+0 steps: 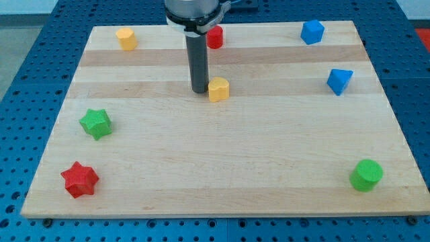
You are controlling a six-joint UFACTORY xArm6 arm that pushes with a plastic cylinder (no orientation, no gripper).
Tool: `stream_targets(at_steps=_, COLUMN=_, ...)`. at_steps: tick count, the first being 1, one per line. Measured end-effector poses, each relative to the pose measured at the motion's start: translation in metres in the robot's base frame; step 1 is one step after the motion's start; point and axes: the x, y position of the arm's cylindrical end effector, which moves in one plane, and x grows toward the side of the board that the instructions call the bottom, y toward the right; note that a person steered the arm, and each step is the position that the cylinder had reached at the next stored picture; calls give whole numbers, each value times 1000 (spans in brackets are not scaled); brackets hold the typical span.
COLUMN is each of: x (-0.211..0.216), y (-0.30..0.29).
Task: Slide the green star towards the green circle
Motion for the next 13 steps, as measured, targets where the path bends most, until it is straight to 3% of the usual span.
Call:
stream_targets(at_steps=5, x=11, y=8)
stream_targets(at_steps=9, x=10, y=67)
stream_targets(at_steps=10, x=50, y=63)
stream_targets(at_steps=12, x=223, y=78)
stream_targets(at_steps=13, x=225, y=79)
